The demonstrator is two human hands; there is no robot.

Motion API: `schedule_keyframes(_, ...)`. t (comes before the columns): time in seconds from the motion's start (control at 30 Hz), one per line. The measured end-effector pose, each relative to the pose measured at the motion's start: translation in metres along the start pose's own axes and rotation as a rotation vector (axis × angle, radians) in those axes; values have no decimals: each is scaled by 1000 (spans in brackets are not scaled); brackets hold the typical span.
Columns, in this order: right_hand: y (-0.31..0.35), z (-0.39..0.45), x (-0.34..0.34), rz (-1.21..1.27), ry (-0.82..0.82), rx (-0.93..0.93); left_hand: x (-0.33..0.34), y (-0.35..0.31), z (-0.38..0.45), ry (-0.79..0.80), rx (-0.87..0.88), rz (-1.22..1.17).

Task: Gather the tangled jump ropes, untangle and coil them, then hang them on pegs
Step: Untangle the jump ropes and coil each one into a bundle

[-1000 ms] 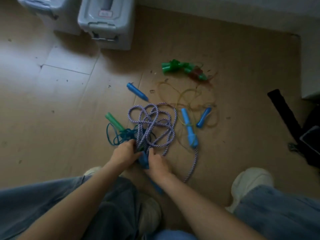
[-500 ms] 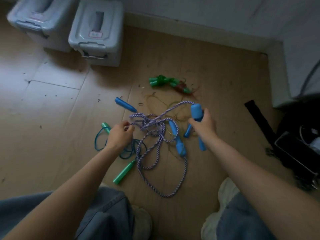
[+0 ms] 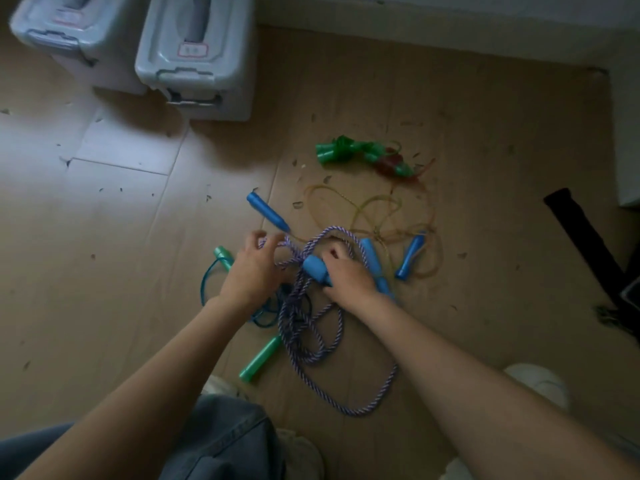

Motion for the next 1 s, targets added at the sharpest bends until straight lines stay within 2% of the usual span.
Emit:
schedule_keyframes(0.1, -3, -6, -1, -94, -23, 7, 29, 0, 14, 165, 84, 330)
schedule_keyframes(0.17, -18, -10, -9, 103, 2, 21, 37, -4, 22, 209, 126, 411)
schedule_keyframes(0.2, -33, -12, -20, 315, -3, 71, 36, -9, 25, 210, 142, 315)
schedule_keyframes(0.27, -75, -24, -51, 781, -70, 276, 24, -24, 22, 223, 81, -145)
schedule_keyframes(0.33, -110, -43, -88, 1060, -202, 425, 6, -47, 14, 257, 20, -520)
schedule_keyframes(0.47, -134, -86, -178, 1345, -480, 443, -49, -111, -12, 374, 27, -803)
schedule_keyframes(0.53, -132, -116, -227, 1400, -604, 398, -84, -139, -26, 389, 21, -811)
schedule_keyframes(0.67, -121, -183, -309, 1217, -763, 281, -166, -178, -60, 134, 83, -331)
schedule_keyframes(0.7, -116, -199, -324, 1150, -776, 255, -180, -191, -73, 108, 131, -298)
schedule_keyframes(0.73, -109, -215, -335, 1063, -776, 222, -192, -205, -87, 102, 184, -382)
schedule_keyframes(0.8, -93, -243, -348, 790, -739, 159, -219, -230, -113, 85, 251, -844)
schedule_keyframes(0.87, -81, -261, -341, 471, -611, 144, -252, -254, -136, 33, 317, -1242)
schedule_keyframes(0.93, -77, -271, -317, 215, -383, 158, -275, -279, -157, 9, 397, -1374)
schedule_keyframes(1.0, -76, -277, -289, -79, -118, 184, -285, -301, -174, 7, 482, -1326)
Point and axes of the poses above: each hand's wrist, its own z-axis towards the middle knuckle, its own x-axis out of the palm, y = z × x, the point moved 9 cm from there along z, towards the middle knuckle, and after that the axes turned 15 degrees about -z, right-handed, at the moved point
